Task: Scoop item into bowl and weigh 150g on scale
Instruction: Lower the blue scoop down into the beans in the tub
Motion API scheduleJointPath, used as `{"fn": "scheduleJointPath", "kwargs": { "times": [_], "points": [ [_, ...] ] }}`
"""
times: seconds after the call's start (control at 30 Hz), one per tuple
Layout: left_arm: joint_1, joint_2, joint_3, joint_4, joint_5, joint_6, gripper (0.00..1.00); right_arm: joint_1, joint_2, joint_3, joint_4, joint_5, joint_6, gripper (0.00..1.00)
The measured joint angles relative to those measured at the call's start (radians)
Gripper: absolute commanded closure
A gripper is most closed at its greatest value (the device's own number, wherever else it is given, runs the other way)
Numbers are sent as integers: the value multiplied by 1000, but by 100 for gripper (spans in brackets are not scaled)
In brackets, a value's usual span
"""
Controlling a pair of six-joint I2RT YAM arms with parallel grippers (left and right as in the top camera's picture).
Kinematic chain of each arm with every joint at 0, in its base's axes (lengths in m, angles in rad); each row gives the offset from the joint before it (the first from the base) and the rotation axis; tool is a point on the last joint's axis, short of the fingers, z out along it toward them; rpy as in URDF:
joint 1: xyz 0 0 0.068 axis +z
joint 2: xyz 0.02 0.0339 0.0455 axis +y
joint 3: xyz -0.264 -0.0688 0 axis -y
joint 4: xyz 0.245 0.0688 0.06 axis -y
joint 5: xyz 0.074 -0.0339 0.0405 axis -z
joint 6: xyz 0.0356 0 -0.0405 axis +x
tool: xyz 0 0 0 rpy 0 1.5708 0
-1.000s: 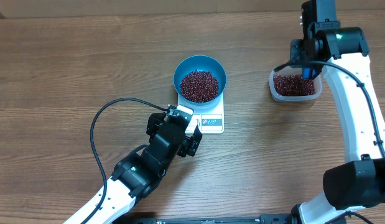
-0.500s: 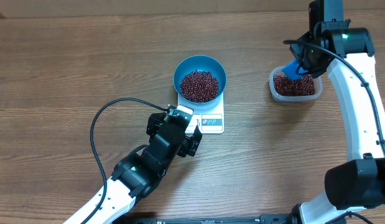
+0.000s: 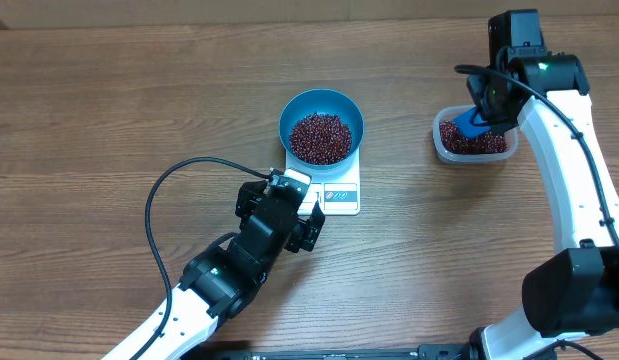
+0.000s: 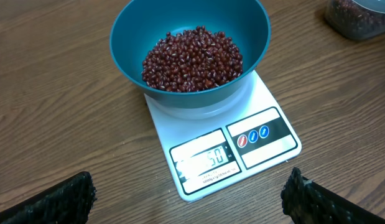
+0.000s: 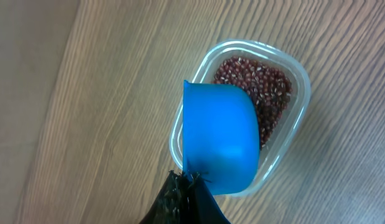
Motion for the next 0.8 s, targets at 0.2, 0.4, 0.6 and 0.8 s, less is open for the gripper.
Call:
{"fn": "scheduleJointPath", "kwargs": {
  "times": [0.2, 0.4, 0.6, 0.8],
  "points": [
    [0, 0, 0, 0, 0, 0, 0, 0, 0, 0, 8, 18, 11, 50],
    [0, 0, 0, 0, 0, 0, 1, 0, 0, -1, 13, 23, 10, 41],
    [0, 0, 0, 0, 0, 0, 0, 0, 0, -1, 14, 23, 11, 40],
    [0, 0, 0, 0, 0, 0, 1, 0, 0, -1, 23, 24, 11, 41]
  ]
}}
